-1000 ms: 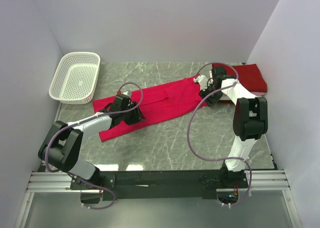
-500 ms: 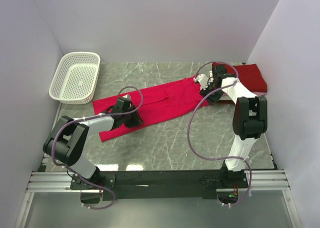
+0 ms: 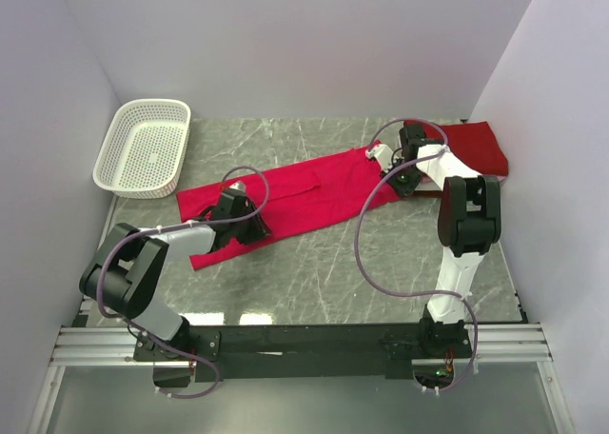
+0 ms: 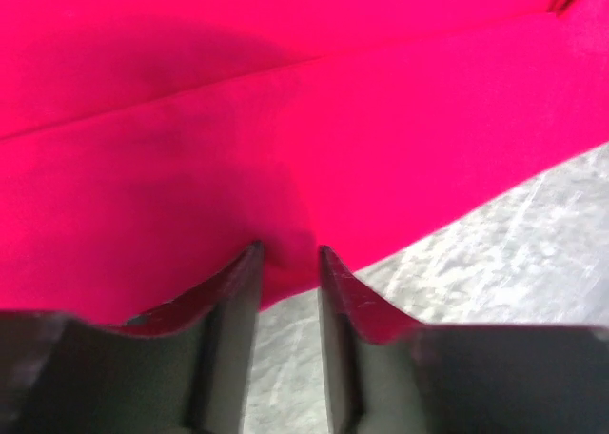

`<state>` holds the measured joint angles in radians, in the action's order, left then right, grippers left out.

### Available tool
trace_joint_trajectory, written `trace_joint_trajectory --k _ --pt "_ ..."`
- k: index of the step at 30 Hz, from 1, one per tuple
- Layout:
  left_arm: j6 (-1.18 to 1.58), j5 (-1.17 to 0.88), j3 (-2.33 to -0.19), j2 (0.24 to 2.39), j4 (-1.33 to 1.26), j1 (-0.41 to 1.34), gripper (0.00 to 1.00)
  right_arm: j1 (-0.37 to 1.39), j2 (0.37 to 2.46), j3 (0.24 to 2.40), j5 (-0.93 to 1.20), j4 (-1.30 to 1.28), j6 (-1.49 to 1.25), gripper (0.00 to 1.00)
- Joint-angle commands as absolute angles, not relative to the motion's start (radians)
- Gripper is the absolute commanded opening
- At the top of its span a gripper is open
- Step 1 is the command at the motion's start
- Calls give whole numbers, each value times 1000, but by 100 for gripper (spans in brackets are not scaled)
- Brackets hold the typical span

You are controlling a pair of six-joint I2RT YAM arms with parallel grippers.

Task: Fold and stack the t-shirts
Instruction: Fold the tshirt

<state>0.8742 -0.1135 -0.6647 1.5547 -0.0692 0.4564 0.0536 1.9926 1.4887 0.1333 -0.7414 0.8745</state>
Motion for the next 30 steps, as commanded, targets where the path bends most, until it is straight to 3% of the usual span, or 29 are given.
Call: trace_joint_trajectory --k 1,4,12,14,18,21,23,28,30 --pt "874 -48 -618 1543 -3 446 35 52 1994 1546 146 -776 879 21" --pt "902 -38 -574 1496 -3 422 31 52 1980 1546 120 -750 870 6" --pt "916 -32 -448 1378 -6 328 29 52 1973 1554 68 -727 871 5" --pt "907 -52 -442 1370 -12 321 29 52 1973 1555 75 -745 888 9" --pt "885 -93 -459 1367 -18 319 30 60 1935 1546 92 -784 902 38" --pt "859 -126 -483 1313 -3 319 33 81 1869 1506 94 -776 907 42" --pt "836 -126 -518 1220 75 319 38 103 1838 1494 95 -785 907 43" --pt "755 27 -665 897 277 319 68 263 1749 1476 153 -807 916 45" --pt "687 96 -716 809 371 318 74 329 1717 1450 214 -804 946 46"
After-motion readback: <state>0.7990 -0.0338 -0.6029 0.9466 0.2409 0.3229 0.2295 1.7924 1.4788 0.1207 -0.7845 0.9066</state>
